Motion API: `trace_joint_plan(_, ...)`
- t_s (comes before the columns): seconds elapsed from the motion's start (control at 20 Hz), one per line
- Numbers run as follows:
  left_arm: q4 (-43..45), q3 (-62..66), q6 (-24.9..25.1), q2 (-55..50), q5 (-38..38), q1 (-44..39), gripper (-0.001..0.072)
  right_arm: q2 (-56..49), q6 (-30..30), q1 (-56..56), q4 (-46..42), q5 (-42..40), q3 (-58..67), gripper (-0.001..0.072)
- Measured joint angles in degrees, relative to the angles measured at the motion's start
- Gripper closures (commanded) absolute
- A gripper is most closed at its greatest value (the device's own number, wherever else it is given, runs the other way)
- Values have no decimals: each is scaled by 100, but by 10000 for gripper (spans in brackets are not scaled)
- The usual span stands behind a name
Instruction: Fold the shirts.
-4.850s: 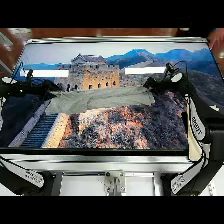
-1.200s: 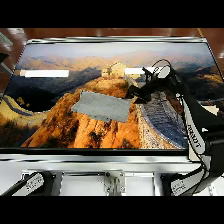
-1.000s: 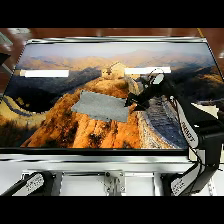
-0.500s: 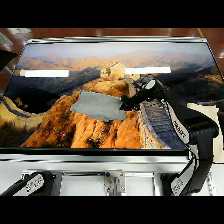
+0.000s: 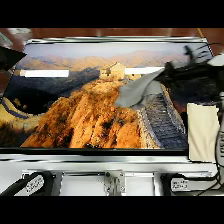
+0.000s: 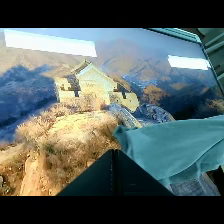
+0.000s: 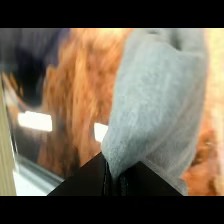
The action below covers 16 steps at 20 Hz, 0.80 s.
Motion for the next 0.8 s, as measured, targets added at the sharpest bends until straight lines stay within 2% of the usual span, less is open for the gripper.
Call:
trace_joint_plan(0.4,-2,0,-13,0,-13,-407,670,1010,415,-2983,-621,459,28,657)
trace_joint_plan(0.65,-2,0,-17,0,-13,-595,669,1108,284,-3976,-951,754,28,657)
trace_joint_plan(0.8,-2,0,-20,0,-11,-632,670,1121,238,-4387,-1115,1213,28,656)
